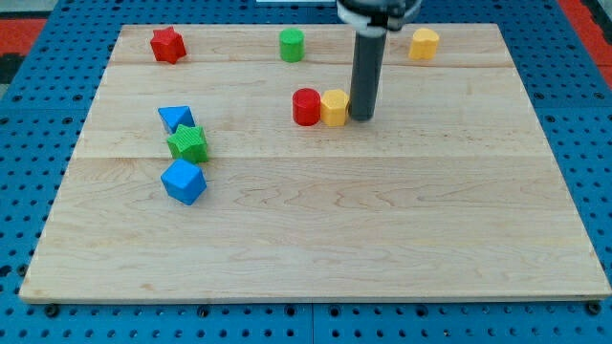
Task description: Move the yellow hexagon to the top right of the red circle
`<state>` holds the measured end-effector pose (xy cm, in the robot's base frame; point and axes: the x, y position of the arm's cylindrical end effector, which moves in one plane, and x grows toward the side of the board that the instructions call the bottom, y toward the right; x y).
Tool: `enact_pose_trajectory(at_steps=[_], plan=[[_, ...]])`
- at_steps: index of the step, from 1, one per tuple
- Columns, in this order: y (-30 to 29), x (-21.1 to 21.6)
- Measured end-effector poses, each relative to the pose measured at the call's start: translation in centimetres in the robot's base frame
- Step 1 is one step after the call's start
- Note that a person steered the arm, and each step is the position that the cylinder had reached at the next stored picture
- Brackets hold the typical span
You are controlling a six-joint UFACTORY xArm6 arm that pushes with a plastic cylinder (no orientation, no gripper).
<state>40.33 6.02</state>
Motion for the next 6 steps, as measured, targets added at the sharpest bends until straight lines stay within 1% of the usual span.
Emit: enact_pose_trajectory(at_steps=[1, 2, 3, 4, 5, 6], plan=[[-3.6, 1.9], [0.0, -0.4], [-3.6, -5.6], [-3.3, -5.6], [-3.9, -8.6], [-13.9, -8.8]])
